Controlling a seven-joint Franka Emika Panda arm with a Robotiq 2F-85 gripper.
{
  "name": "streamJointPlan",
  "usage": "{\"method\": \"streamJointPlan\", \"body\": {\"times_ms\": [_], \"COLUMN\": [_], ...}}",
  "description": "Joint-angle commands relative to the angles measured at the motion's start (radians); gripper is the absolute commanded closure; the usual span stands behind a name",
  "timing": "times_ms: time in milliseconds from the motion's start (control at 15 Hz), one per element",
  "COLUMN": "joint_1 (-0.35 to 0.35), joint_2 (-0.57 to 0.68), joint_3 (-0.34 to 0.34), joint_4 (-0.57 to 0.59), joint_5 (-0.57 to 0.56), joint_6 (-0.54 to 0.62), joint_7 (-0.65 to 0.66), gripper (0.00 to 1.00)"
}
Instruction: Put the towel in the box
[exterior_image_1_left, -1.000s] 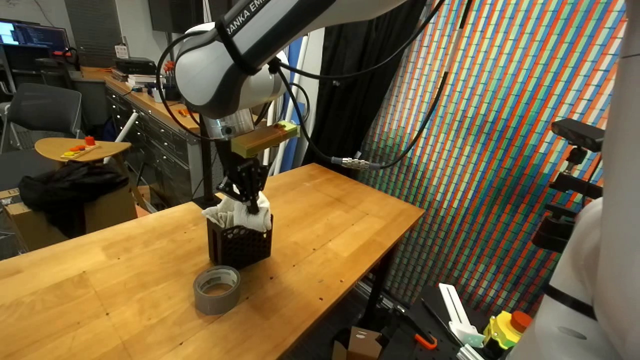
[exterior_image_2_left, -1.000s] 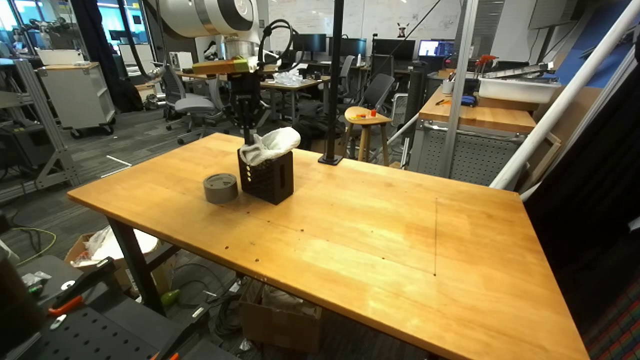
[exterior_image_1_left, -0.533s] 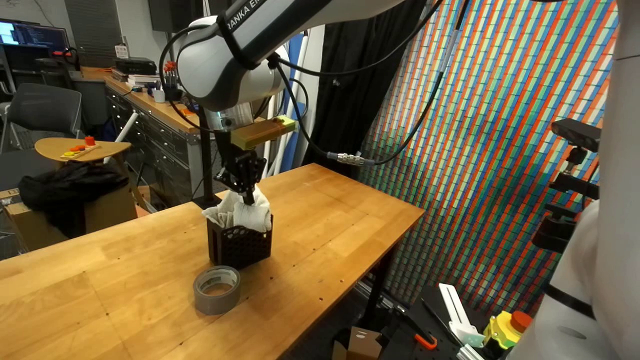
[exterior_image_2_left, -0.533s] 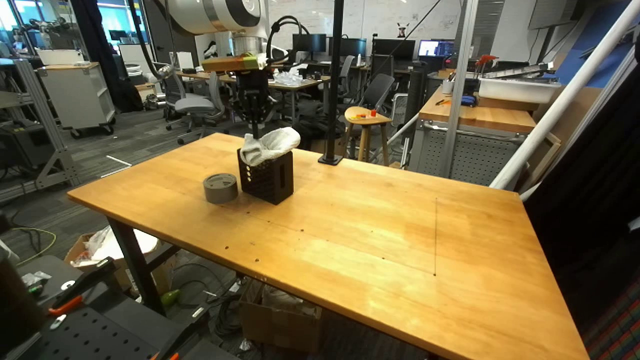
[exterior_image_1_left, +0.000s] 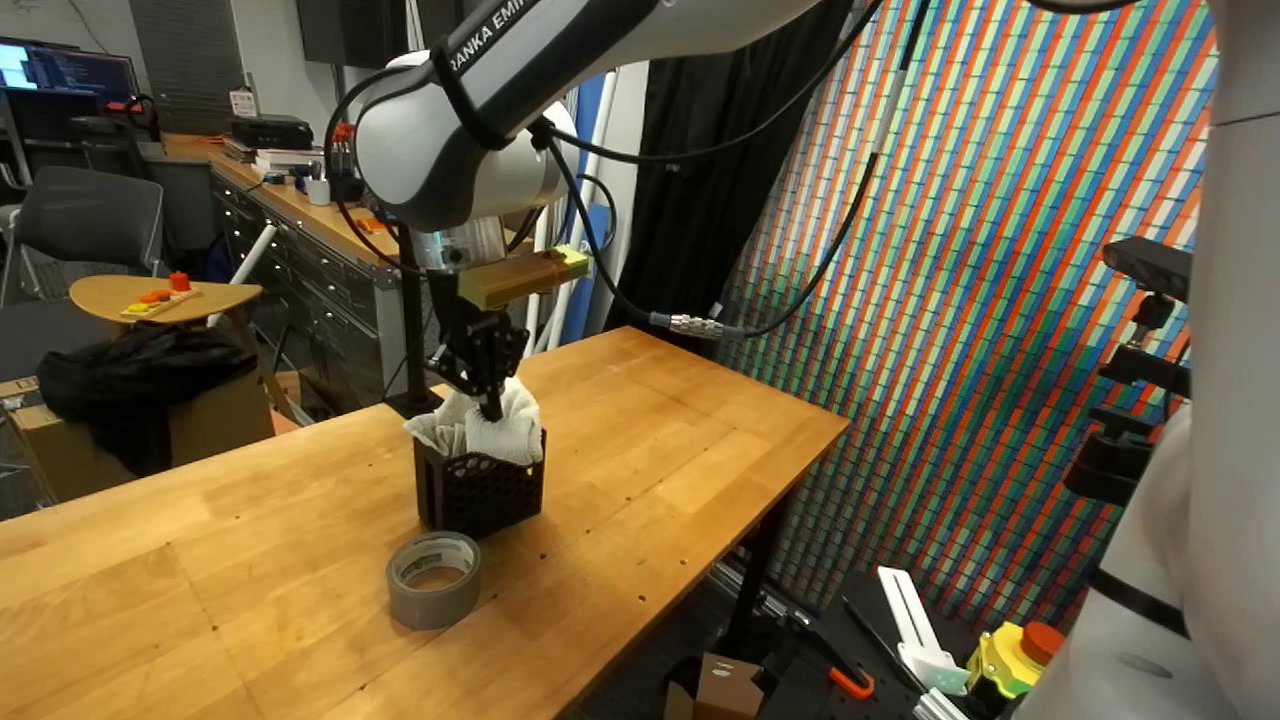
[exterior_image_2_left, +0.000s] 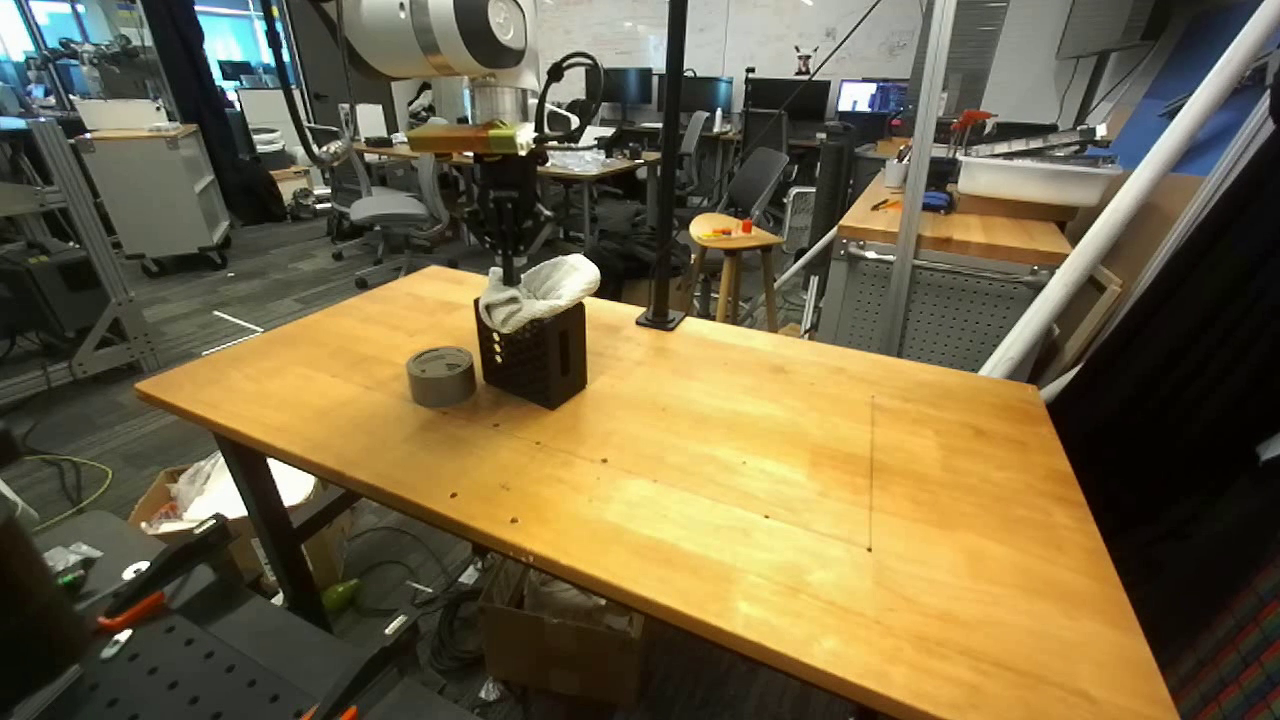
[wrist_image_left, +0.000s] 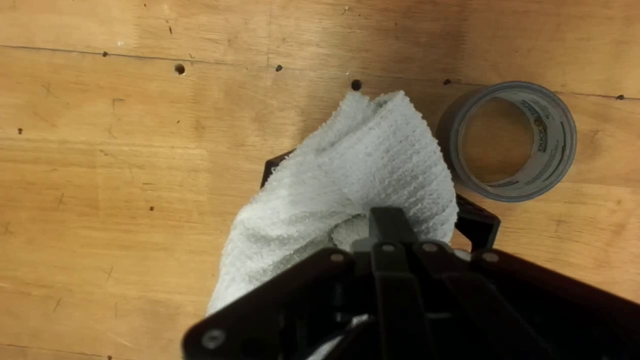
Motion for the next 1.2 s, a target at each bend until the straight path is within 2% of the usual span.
{"method": "streamJointPlan", "body": {"times_ms": [0, 400, 1133], "joint_1": [-0.009, -0.009, -0.014], "joint_2": [0.012, 0.018, 0.08], "joint_3": [0.0, -0.007, 0.005], "joint_4": [0.029, 0.075, 0.077], "joint_5": [0.024, 0.007, 0.025], "joint_6": [0.007, 0.002, 0.037], "joint_7": [-0.034, -0.035, -0.078], "gripper": [0.99, 0.99, 0.99]}}
